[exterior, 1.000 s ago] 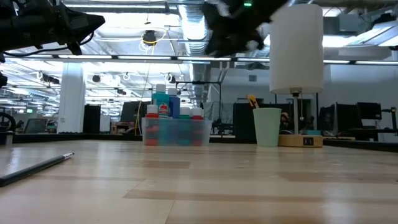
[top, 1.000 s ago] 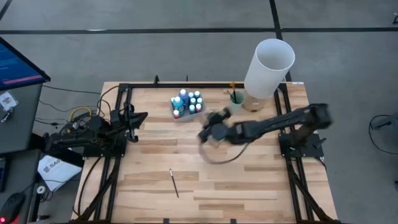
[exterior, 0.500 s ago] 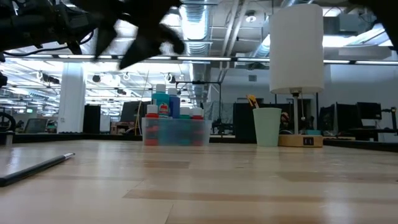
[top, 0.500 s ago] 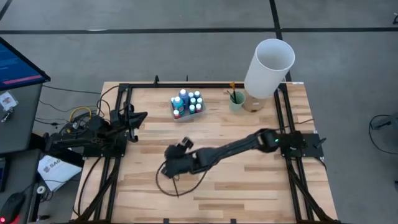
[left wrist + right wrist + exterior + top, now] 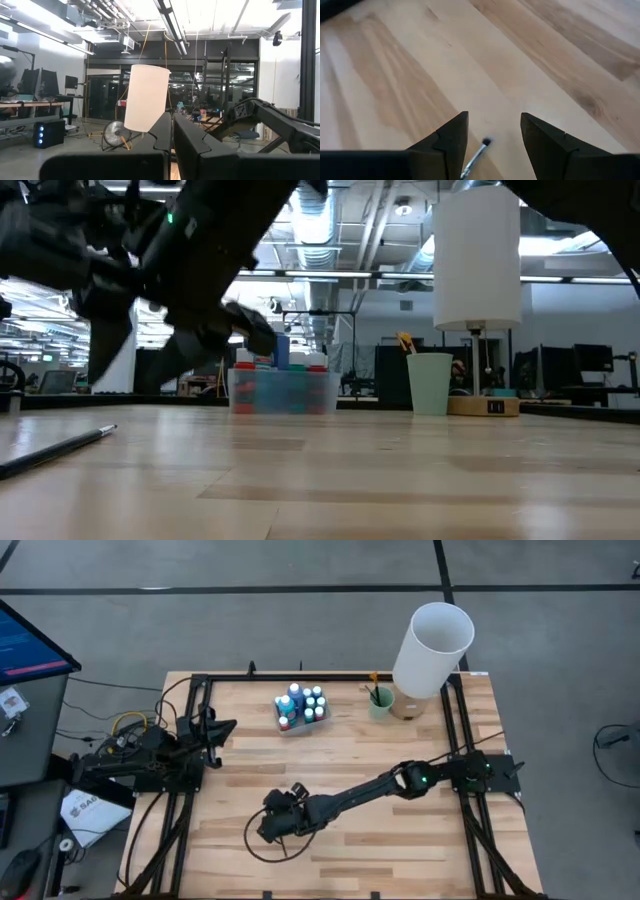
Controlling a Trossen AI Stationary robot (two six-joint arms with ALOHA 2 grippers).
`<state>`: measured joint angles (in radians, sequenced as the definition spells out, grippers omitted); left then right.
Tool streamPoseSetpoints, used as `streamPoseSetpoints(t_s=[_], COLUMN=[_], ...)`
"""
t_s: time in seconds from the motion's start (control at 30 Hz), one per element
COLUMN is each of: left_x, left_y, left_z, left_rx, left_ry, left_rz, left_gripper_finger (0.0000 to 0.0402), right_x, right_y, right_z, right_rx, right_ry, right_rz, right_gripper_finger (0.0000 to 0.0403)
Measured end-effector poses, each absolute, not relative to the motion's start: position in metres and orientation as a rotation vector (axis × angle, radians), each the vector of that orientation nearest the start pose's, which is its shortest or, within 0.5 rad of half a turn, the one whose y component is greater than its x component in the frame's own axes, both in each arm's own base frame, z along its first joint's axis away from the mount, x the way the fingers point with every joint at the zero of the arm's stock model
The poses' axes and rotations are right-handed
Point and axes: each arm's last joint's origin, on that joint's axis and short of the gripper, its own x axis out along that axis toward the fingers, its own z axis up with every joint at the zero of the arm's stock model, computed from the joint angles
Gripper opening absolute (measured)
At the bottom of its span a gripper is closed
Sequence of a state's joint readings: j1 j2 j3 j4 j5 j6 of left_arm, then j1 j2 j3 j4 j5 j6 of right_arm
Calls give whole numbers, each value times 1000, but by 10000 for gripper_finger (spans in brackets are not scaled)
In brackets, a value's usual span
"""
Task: Pick & Place Paint Supplies
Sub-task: Put the silver paintbrush into the green cup
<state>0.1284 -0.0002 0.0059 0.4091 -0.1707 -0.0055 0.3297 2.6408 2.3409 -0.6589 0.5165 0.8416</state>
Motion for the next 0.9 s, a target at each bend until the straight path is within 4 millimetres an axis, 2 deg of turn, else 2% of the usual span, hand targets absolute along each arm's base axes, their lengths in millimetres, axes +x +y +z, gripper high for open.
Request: streamPoseSetpoints(t_s=[0.3, 0.5, 0.67, 0.77, 0.9], left_x=[87, 87, 87, 87, 87], left_y=[16, 16, 16, 16, 16], left_z=[204, 204, 204, 204, 204], left_rx=[-14, -14, -14, -14, -14], left_ry=[-421, -422, -423, -423, -424], left_rz=[294, 294, 292, 292, 293], left_gripper_finger=[2, 2, 2, 2, 2], right_x=[524, 527, 527, 524, 522], right_y=[182, 189, 184, 180, 178], right_z=[137, 105, 93, 93, 90], right_rx=[382, 375, 422, 437, 423], right_ry=[747, 755, 792, 822, 855], right_rz=[-503, -507, -541, -570, -575], right_gripper_finger=[175, 175, 169, 129, 33])
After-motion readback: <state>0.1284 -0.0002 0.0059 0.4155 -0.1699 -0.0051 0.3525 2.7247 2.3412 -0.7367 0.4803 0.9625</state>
